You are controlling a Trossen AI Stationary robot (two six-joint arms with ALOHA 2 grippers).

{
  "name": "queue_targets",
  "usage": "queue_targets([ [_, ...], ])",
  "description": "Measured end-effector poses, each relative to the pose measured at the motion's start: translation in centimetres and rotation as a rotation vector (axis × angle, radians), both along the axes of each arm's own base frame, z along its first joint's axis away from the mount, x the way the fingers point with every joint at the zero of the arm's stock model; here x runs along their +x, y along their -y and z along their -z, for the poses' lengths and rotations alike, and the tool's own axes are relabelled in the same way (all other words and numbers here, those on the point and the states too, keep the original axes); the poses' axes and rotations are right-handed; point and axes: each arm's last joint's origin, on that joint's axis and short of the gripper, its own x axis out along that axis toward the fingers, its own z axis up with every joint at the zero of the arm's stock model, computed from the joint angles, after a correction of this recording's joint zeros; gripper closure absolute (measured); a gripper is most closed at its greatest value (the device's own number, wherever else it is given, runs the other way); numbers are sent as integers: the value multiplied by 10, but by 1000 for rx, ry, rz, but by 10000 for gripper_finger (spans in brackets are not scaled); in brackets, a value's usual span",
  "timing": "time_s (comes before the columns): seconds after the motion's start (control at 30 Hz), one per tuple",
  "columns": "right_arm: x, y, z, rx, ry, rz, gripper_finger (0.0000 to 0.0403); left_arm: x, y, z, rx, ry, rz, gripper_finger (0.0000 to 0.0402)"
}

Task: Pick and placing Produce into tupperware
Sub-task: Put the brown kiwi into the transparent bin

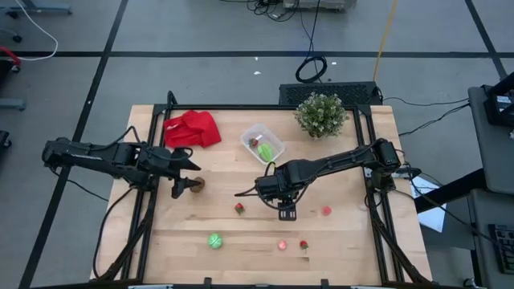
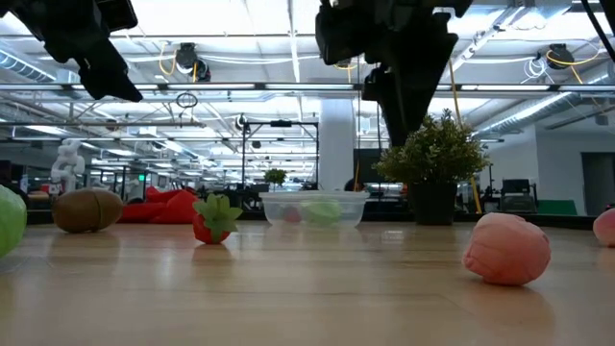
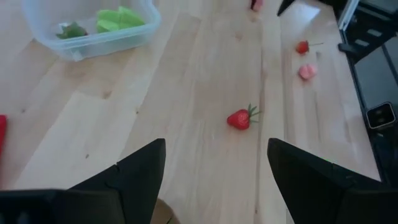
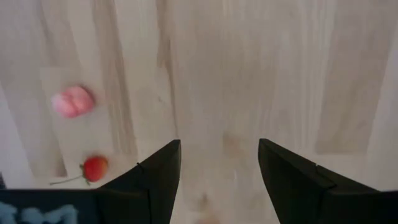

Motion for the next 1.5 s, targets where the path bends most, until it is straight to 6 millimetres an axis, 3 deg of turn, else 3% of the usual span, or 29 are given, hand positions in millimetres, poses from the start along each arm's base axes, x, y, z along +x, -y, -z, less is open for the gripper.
queue_targets([
  [0.3,-8,2,0,-120,-67,3,197,31,19,24,22,-145,96,117],
  [0.5,-9,5,0,-207,-64,-31,197,42,27,34,20,-190,115,117],
  [0.7,-6,12,0,-259,-45,-75,197,38,24,43,27,-297,14,117],
  [1.0,-3,31,0,-274,-40,-77,197,25,7,51,-11,-451,-278,117],
  [1.27,2,50,0,-283,-12,-101,197,23,-6,52,-87,-482,-438,117],
  [1.5,6,74,-2,-336,21,-94,197,28,-9,50,-111,-429,-450,117],
])
